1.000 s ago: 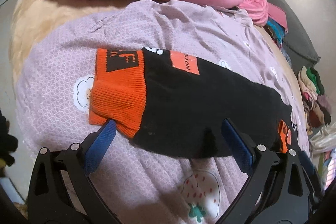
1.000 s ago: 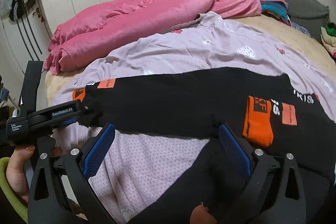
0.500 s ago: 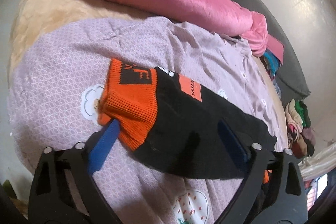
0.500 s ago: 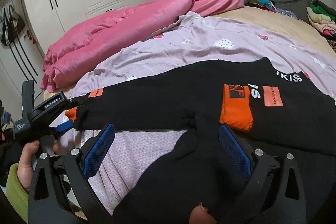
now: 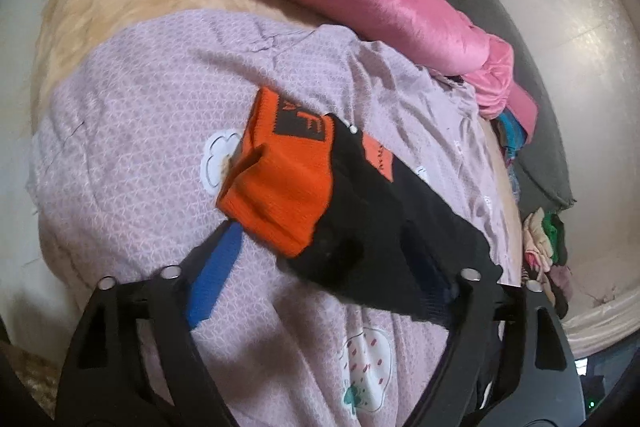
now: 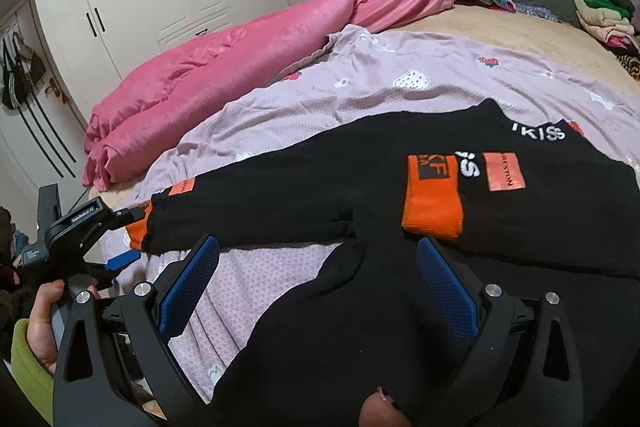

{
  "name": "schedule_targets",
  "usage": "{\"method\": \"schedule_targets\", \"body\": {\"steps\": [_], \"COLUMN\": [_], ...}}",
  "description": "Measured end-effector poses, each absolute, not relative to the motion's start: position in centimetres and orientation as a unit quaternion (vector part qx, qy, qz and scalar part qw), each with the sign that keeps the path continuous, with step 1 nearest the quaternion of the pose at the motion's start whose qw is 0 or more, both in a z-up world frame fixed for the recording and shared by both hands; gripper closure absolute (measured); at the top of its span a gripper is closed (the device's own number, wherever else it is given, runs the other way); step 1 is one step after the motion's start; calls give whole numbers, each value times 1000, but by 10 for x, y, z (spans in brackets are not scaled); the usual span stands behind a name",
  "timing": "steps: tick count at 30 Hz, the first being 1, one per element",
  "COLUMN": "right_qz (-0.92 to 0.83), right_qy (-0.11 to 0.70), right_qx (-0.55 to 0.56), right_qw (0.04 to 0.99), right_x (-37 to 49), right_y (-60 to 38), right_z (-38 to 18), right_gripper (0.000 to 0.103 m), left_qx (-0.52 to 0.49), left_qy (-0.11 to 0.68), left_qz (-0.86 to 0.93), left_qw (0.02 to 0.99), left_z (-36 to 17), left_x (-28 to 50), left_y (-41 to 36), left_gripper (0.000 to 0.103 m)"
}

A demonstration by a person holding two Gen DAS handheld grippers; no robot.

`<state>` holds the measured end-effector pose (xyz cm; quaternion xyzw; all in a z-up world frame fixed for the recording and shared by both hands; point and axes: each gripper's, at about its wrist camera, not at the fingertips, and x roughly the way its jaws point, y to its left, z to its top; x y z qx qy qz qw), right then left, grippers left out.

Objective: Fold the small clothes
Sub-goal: 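Lower the left tool onto the other orange cuff and close on it, then lift the cuff with the left tool and carry the sleeve across the shirt body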

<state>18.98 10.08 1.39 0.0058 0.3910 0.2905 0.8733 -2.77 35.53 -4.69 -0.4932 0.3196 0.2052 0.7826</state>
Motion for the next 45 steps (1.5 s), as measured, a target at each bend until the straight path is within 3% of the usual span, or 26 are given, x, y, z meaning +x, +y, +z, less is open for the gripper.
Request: {"method": "schedule_targets", "body": {"steps": [3, 7, 9, 10, 11, 12, 14, 24, 45], "right_qz": [299, 308, 312, 314, 314, 315, 317, 289, 179], "right_qy": [395, 394, 398, 400, 400, 400, 395, 373, 329], "right_qx": [7, 9, 9, 7, 6, 5, 5, 29, 149], "right_qw": [869, 866, 863, 861, 861, 861, 862, 881, 915], "right_x": [189, 187, 186, 185, 185, 183, 180, 175, 175], "right_y": [103, 107, 109, 109, 109, 109, 105, 60, -94], "right_z": [12, 9, 7, 6, 6, 7, 10, 31, 49], "right_gripper": [5, 5, 5, 5, 5, 5, 5, 5, 5], "left_qx": [-485, -465, -441, -435, -436, -445, -447, -378, -252], "left_qy": [323, 312, 312, 308, 302, 292, 285, 227, 233], "left_qz": [208, 219, 242, 251, 253, 245, 231, 158, 26], "left_qw": [785, 799, 806, 808, 809, 810, 816, 884, 939], "left_z": [-46, -52, -53, -53, -53, -51, -46, 29, 149], "left_x": [-23, -11, -5, -5, -5, -6, -5, 2, 88], "left_y": [354, 357, 357, 357, 359, 360, 361, 317, 183], "left_gripper": [21, 25, 54, 58, 70, 87, 93, 95, 97]}}
